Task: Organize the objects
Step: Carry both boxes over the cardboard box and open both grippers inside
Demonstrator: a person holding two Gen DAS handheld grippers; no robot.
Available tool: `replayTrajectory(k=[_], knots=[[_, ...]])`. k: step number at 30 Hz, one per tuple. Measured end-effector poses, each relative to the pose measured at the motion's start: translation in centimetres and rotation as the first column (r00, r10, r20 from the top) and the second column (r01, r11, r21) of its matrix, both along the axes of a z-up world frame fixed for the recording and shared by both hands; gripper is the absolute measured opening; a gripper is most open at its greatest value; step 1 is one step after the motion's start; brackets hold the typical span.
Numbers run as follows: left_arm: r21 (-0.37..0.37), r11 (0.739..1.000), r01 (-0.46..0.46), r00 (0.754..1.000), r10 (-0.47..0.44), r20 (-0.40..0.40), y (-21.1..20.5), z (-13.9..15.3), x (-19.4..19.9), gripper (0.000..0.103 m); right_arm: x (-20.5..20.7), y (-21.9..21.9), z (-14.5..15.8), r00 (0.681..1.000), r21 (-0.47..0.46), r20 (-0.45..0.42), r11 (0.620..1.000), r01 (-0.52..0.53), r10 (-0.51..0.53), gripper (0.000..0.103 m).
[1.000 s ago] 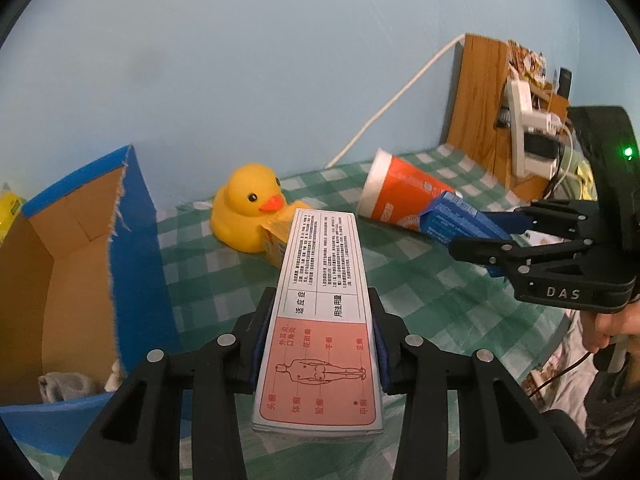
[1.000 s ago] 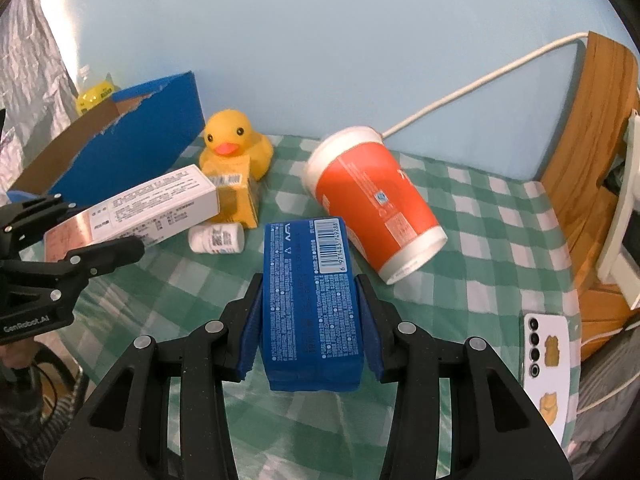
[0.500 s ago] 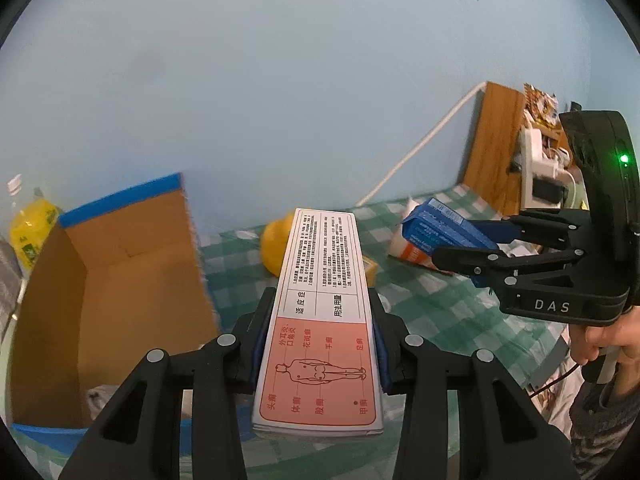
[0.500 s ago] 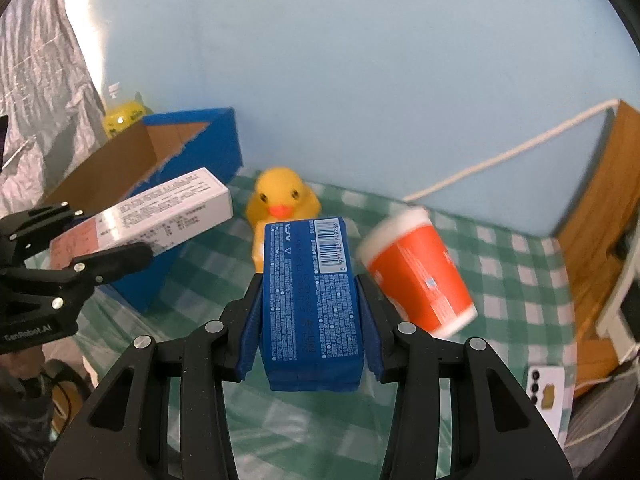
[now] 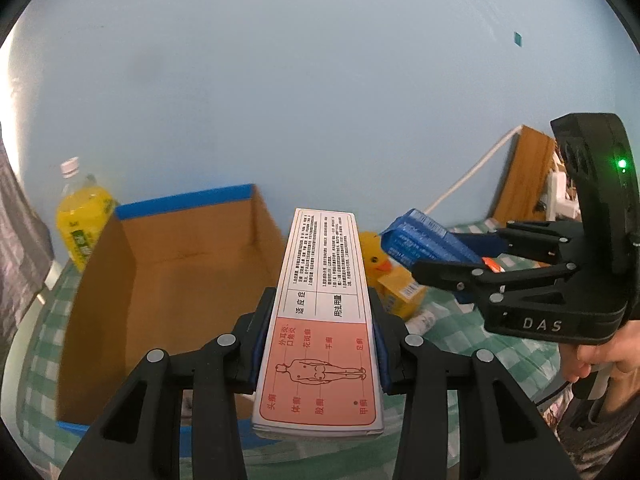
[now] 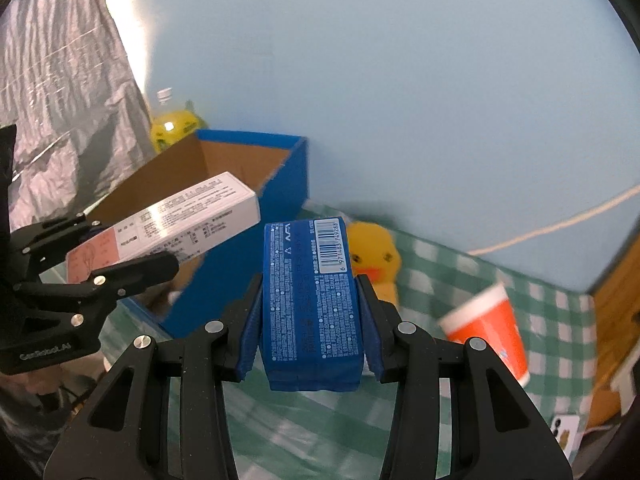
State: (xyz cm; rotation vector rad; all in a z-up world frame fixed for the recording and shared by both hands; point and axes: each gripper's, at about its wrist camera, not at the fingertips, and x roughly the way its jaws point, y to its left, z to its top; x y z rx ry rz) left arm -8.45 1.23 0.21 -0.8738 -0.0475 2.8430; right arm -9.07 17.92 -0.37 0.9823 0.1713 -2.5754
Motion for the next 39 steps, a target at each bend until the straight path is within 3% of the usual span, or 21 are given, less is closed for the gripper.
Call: replayTrajectory(k=[17,27,31,36,39], knots=[[0.061,0.985,-0.160,0.987,0.158,0.043,-8.9,-1.5,0.8,0.042,-2.3,-9.5,0.5,0.987,0.005,0.024,0.987,-0.158,0.158,0.043],[0.031,0.975,-0.222,0.973,0.219,0.074,-10.8,-2.8,0.6,0.043,-3.2,-12.9,-1.2,0.976,0.014,0.071,0.978,-0.207,0.206,0.043],[0.026,0.972,-0.233,0.970,0.230,0.081,-10.9,-3.3,0.5,0.067,-3.3,-13.6,-1.7,0.975,0.027,0.078,0.977,-0.212,0.210,0.044],[0.018,0.970,-0.244,0.967,0.242,0.076,-10.9,-3.1,0.7,0.070,-3.3,-14.1,-1.8,0.980,0.049,0.061,0.980,-0.192,0.189,0.052],[0.014,0.967,-0.255,0.965,0.254,0.063,-11.1,-2.8,0.9,0.077,-3.4,-13.7,-1.7,0.982,0.041,0.056,0.983,-0.181,0.178,0.060]])
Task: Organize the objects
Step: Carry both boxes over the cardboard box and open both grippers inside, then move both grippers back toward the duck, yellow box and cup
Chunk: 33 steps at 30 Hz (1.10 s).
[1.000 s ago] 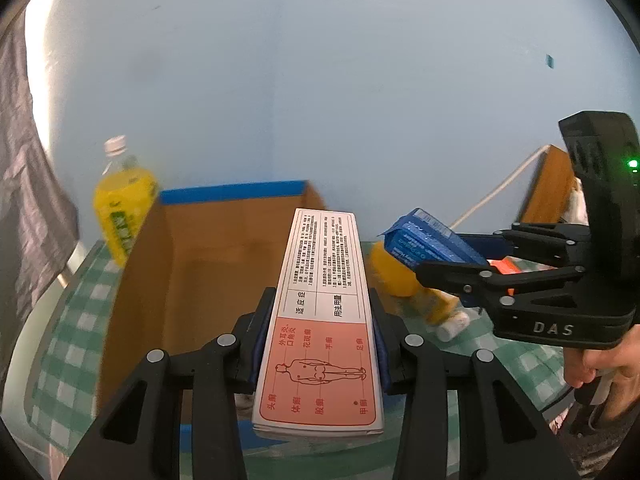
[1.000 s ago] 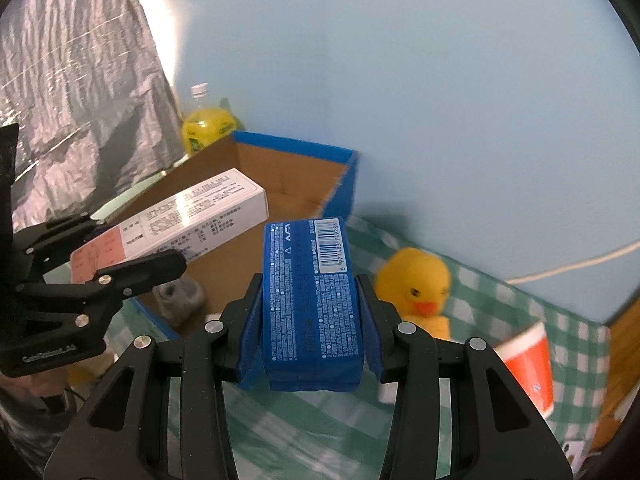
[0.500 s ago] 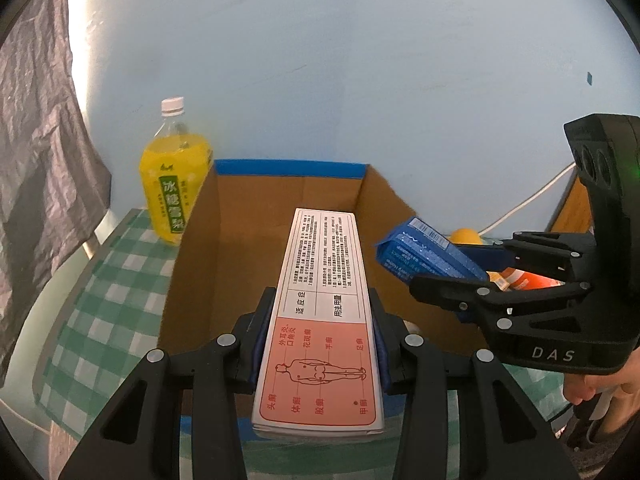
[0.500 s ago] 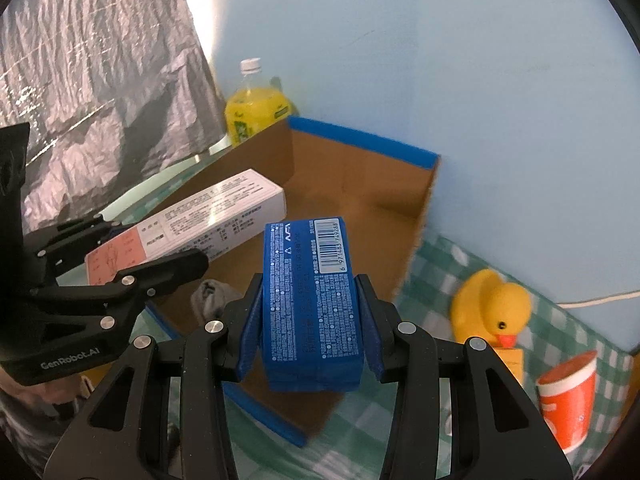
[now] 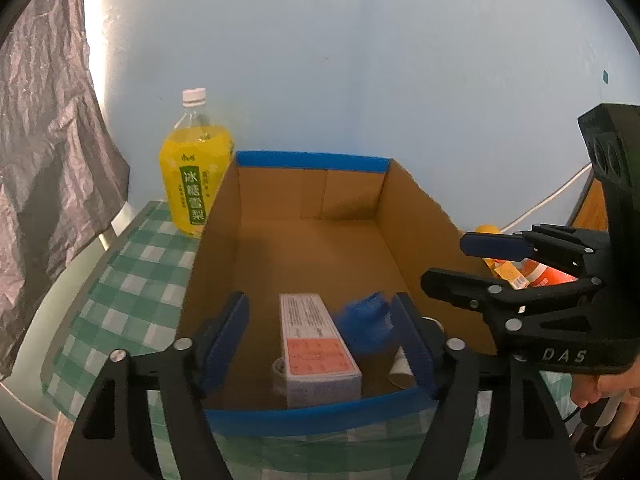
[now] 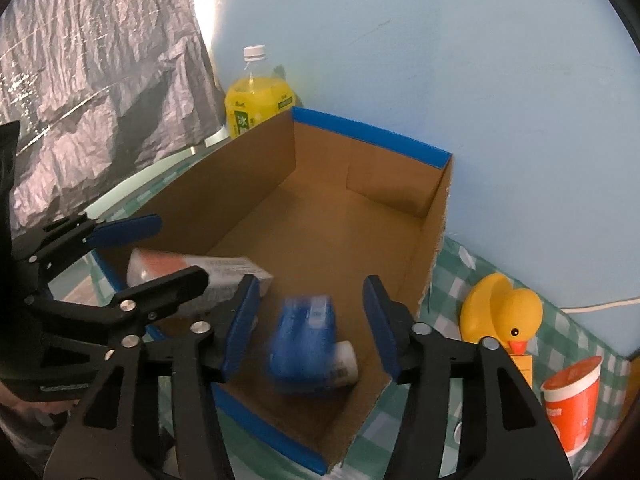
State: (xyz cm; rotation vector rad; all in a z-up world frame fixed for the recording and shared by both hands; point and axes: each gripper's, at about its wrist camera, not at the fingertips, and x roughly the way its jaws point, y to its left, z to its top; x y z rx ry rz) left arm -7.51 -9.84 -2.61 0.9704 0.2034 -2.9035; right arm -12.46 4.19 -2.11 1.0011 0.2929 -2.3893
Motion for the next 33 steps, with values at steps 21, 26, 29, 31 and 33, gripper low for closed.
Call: replayTrajectory(k=[21,26,29,31,33], knots=[[-0.032,0.998,0.050,0.999,-0.051,-0.020,3.1,1.8,0.3,0.085,1.1,5.3,2.0,0.994,-0.076,-0.050,0.993,0.088,-0.092,0.073],[-0.023,0.994,0.103,0.994,-0.104,-0.027,4.9,2.2,0.0,0.085,1.7,7.5,1.8,0.992,-0.081,-0.045,0.990,0.117,-0.121,0.073],[-0.038,0.992,0.120,0.992,-0.121,-0.023,6.1,2.4,-0.4,0.085,1.8,9.1,1.6,0.989,-0.080,-0.045,0.987,0.139,-0.142,0.073],[-0.038,0.990,0.135,0.990,-0.136,-0.022,6.9,2.5,-0.6,0.088,1.8,10.3,1.4,0.986,-0.075,-0.043,0.985,0.155,-0.159,0.073],[-0.043,0.988,0.146,0.989,-0.147,-0.025,7.7,2.5,-0.7,0.091,1.8,11.5,1.3,0.983,-0.067,-0.045,0.982,0.176,-0.180,0.073]])
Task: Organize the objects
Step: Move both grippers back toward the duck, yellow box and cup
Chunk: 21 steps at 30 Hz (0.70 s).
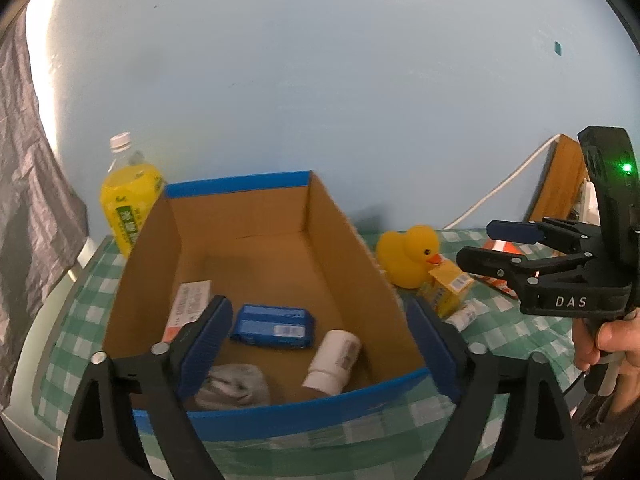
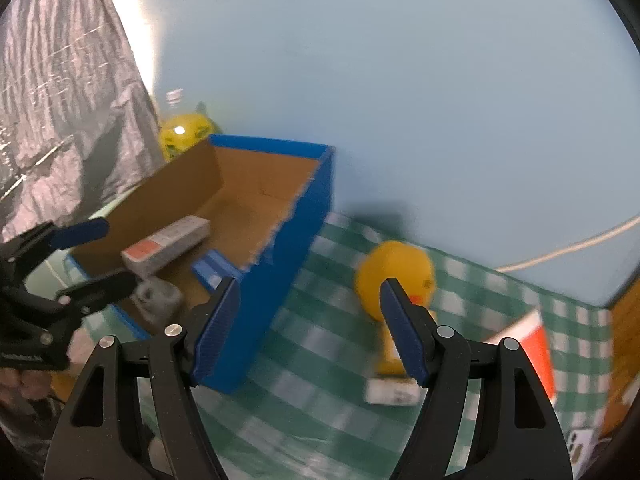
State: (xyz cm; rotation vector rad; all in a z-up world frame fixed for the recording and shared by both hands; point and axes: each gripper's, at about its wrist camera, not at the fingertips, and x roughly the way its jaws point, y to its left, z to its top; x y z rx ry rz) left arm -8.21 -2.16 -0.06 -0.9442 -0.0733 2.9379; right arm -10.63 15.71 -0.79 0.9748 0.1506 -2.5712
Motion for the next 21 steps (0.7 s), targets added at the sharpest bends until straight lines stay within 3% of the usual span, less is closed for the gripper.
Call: replayTrajectory(k=[21], knots=[[-0.063,0.974,0.218,0.976,-0.217,0.035,11.3,-0.7,-2.4,0.095,2.6,12.6,-1.1,0.975,0.044,0.010,0.974,0.220,-0.221,0.076]])
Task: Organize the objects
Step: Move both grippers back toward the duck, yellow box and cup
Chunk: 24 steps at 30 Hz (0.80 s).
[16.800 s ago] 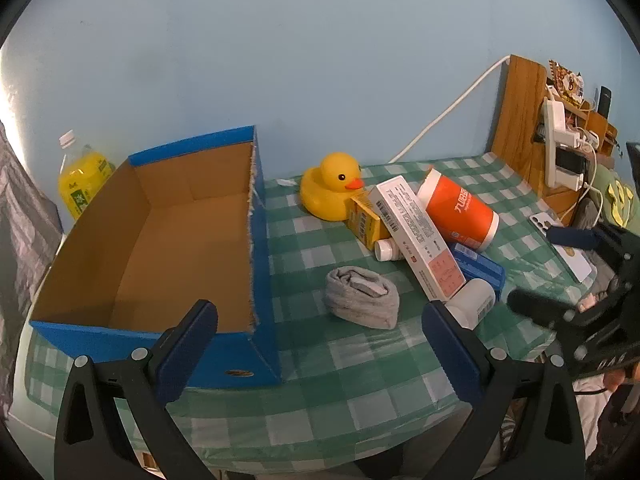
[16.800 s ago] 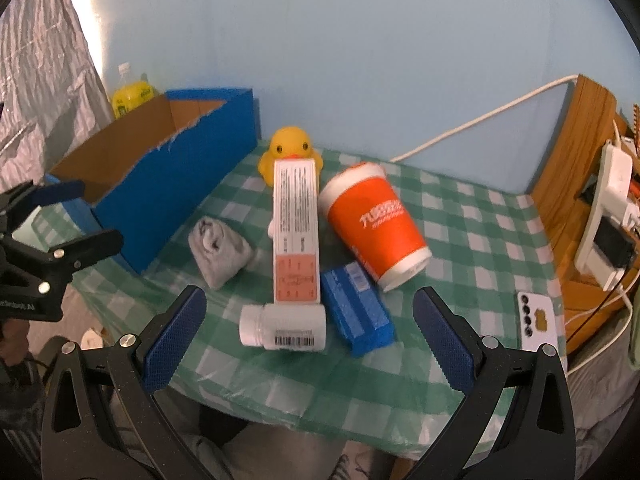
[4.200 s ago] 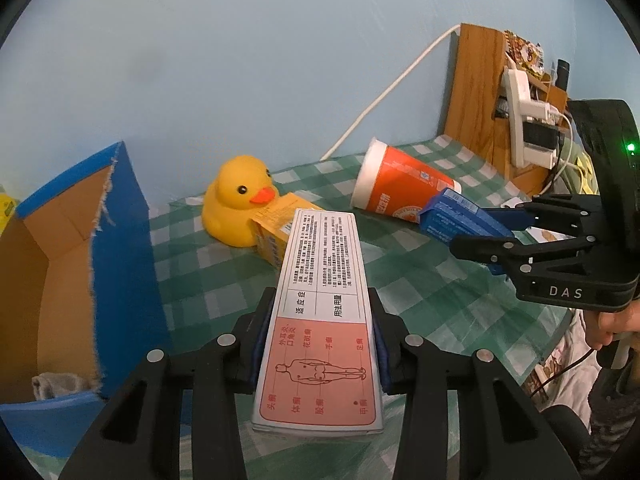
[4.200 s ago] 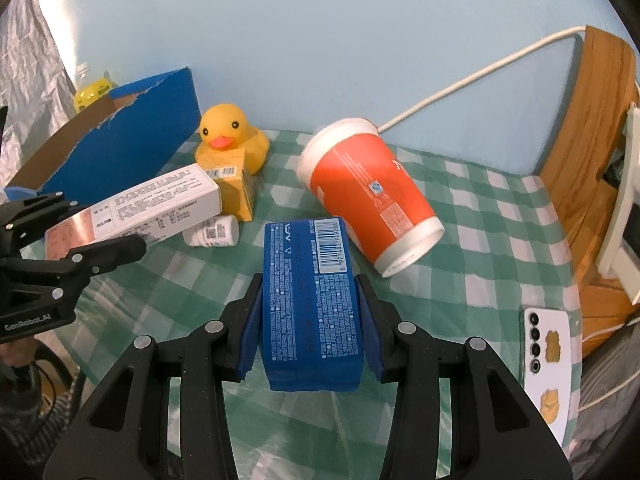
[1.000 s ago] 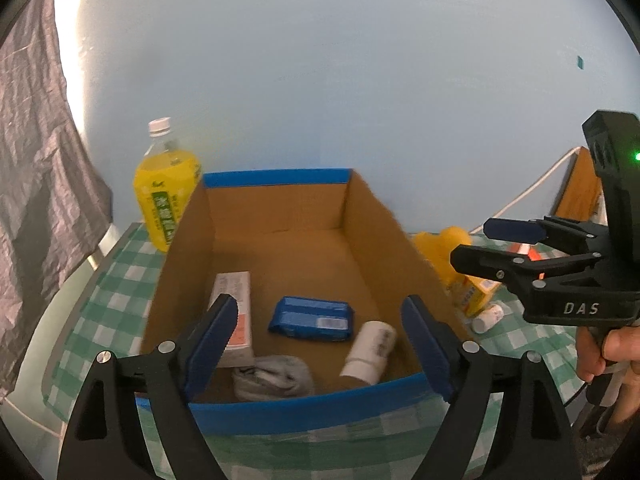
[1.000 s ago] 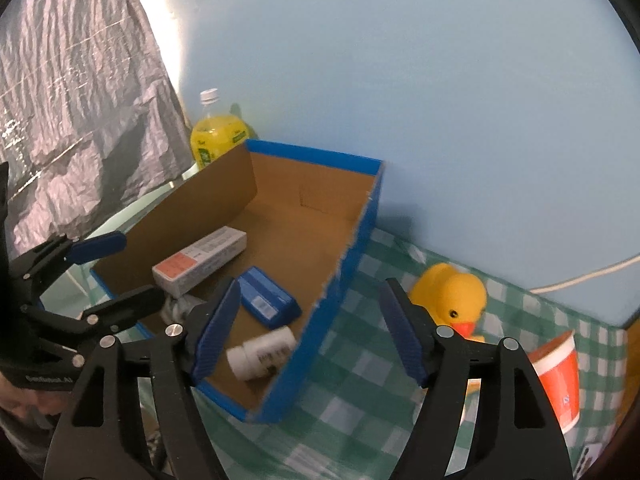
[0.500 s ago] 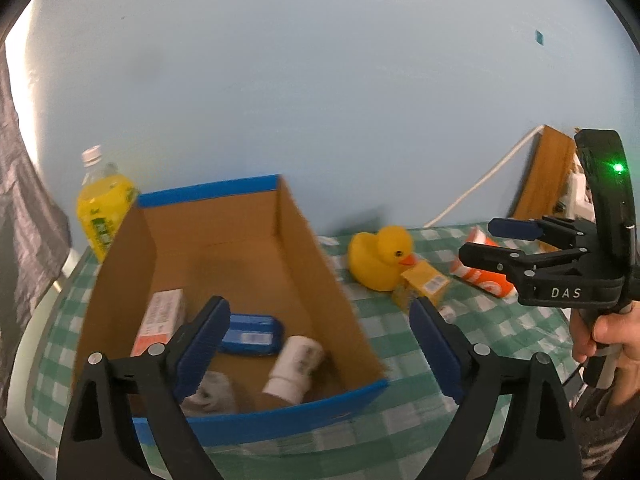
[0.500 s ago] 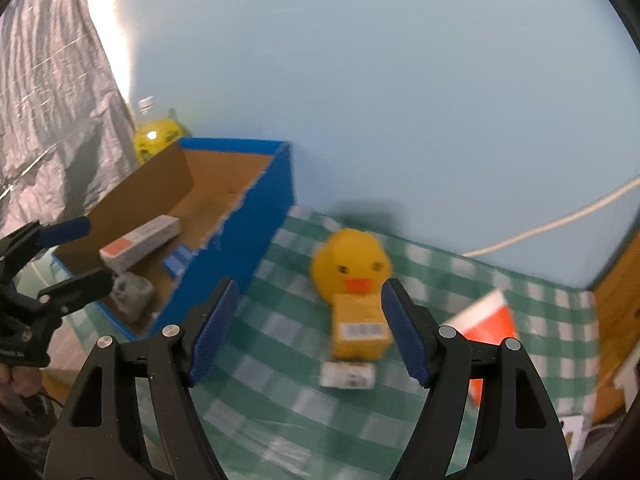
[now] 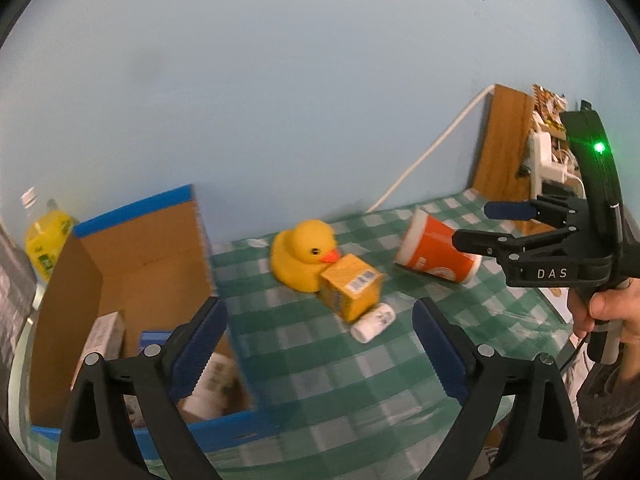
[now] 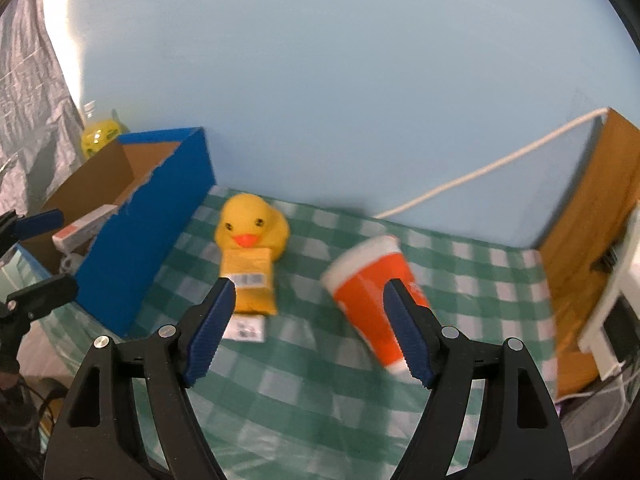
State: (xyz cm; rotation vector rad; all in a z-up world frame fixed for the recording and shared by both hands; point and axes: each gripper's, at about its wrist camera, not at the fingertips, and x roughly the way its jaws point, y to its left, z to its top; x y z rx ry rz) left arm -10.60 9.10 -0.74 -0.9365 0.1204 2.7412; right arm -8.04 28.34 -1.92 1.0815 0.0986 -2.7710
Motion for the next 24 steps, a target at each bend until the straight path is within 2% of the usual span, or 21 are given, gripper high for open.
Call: replayTrajectory(k=[4,14,24], knots=[[-0.014,0.999,0.028,1.000,-0.028,0.005,1.6,-0.4,-0.4,0.100,0.5,1.7,-0.2,1.000,0.005,0.004,1.000,0.029,-0.029,0.076],[-0.032,0.996,0.083,0.996,-0.081,0.044,4.8,-1.9,-1.7,0.102,1.1,5.0,-1.2,0.996,0.004,0.031,0.997,0.081,-0.081,0.076],[-0.056,0.996,0.069,0.986,-0.060,0.157,6.8,-6.1,-4.8,0.102,-1.0,7.0,-3.5,0.990,0.009,0.090,0.995,0.104,-0.104,0.077]])
